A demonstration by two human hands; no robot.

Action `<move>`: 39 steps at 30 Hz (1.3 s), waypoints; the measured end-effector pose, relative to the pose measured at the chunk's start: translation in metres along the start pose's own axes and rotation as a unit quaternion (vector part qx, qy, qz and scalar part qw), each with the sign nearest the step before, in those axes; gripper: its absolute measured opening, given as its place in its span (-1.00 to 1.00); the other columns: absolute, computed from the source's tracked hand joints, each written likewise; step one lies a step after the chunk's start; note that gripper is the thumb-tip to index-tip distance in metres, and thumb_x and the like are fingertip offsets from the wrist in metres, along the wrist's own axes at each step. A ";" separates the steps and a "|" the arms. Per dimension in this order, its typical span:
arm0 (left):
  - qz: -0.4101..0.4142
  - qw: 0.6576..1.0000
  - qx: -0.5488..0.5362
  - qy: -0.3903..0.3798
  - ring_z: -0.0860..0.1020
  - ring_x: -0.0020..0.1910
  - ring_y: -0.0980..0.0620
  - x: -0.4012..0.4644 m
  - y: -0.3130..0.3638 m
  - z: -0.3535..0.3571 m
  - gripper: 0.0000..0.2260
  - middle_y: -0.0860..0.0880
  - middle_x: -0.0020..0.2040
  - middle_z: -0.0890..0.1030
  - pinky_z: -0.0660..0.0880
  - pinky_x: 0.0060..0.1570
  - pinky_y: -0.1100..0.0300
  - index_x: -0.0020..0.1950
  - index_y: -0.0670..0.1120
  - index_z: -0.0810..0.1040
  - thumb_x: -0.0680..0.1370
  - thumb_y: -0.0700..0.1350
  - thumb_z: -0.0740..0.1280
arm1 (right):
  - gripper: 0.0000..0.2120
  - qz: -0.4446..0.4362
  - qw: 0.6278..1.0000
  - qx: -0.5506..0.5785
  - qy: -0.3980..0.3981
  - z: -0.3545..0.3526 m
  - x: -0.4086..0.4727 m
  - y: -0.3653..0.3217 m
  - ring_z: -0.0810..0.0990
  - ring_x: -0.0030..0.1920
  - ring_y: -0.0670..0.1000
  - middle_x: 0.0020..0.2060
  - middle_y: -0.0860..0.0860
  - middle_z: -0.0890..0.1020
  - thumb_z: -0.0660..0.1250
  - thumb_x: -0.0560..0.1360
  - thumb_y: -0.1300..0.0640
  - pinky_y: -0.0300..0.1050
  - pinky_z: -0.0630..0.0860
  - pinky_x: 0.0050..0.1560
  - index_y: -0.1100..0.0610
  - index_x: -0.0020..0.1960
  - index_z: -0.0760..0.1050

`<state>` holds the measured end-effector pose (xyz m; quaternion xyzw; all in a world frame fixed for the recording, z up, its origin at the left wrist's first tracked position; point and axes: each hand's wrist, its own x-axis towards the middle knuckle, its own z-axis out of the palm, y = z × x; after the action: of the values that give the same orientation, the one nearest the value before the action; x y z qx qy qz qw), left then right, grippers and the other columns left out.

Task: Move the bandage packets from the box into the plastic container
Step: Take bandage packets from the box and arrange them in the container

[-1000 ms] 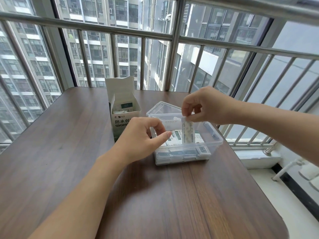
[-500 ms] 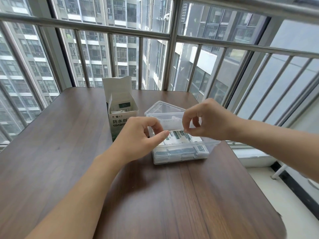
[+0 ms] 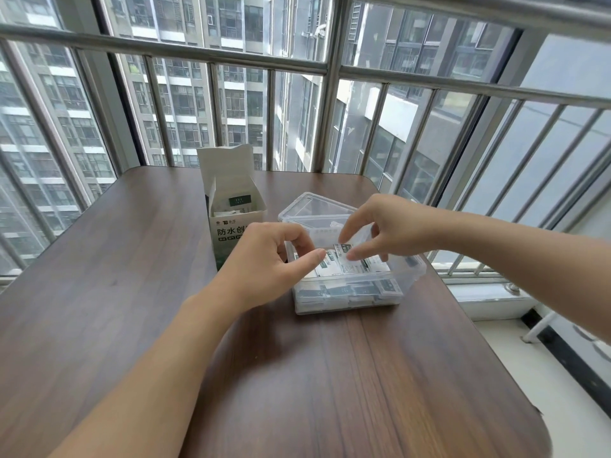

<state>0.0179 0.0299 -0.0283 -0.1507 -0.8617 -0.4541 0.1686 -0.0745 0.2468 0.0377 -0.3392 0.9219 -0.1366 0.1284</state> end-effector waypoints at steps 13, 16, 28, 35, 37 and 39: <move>0.007 1.000 0.006 -0.005 0.33 -0.54 0.16 -0.001 0.002 -0.002 -0.84 0.33 -0.51 0.47 0.25 -0.44 0.39 -0.24 -0.05 0.64 0.52 -0.05 0.50 | -0.39 0.054 0.997 -0.041 -0.030 0.013 0.011 -0.007 0.69 -0.33 0.02 0.23 -0.08 0.57 0.61 0.38 0.20 -0.31 0.47 -0.52 0.05 0.38 0.50; 0.006 1.000 0.009 -0.005 0.33 -0.53 0.17 -0.001 0.001 -0.001 -0.84 0.33 -0.51 0.47 0.26 -0.44 0.39 -0.23 -0.04 0.65 0.52 -0.05 0.50 | -0.38 0.049 0.998 -0.027 -0.016 0.010 0.008 -0.007 0.67 -0.36 -0.03 0.20 -0.08 0.58 0.64 0.34 0.18 -0.28 0.49 -0.50 0.00 0.35 0.52; 0.017 1.000 0.021 -0.006 0.31 -0.52 0.13 0.002 -0.007 0.002 -0.85 0.28 -0.50 0.48 0.24 -0.45 0.38 -0.21 0.00 0.68 0.55 -0.02 0.45 | -0.35 0.079 0.994 -0.073 -0.033 0.013 0.009 -0.006 0.72 -0.20 0.08 0.23 -0.06 0.57 0.63 0.36 0.17 -0.14 0.64 -0.32 0.00 0.40 0.49; 0.015 1.000 0.018 -0.007 0.29 -0.53 0.13 0.001 -0.006 0.001 -0.85 0.26 -0.52 0.47 0.22 -0.46 0.38 -0.22 0.00 0.67 0.56 -0.04 0.45 | -0.32 0.080 0.992 -0.073 -0.057 0.009 0.010 -0.006 0.61 -0.34 -0.04 0.23 -0.13 0.56 0.61 0.38 0.17 -0.33 0.46 -0.50 0.00 0.43 0.45; 0.016 1.000 0.020 -0.008 0.31 -0.53 0.13 0.001 -0.005 0.001 -0.85 0.28 -0.51 0.48 0.23 -0.45 0.39 -0.22 0.02 0.66 0.56 -0.05 0.45 | -0.31 0.083 0.992 -0.066 -0.065 0.008 0.011 -0.006 0.58 -0.38 -0.08 0.27 -0.14 0.54 0.60 0.39 0.18 -0.36 0.43 -0.52 0.01 0.46 0.42; 0.016 1.000 0.019 -0.006 0.32 -0.53 0.14 0.001 -0.005 0.001 -0.84 0.30 -0.50 0.48 0.24 -0.45 0.39 -0.23 0.05 0.64 0.56 -0.06 0.45 | -0.28 0.086 0.990 -0.075 -0.078 0.008 0.013 -0.007 0.57 -0.41 -0.10 0.33 -0.14 0.53 0.58 0.40 0.19 -0.35 0.44 -0.52 0.01 0.49 0.39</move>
<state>0.0150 0.0283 -0.0323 -0.1640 -0.8689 -0.4337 0.1732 -0.0769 0.2320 0.0308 -0.2772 0.9423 -0.0284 0.1854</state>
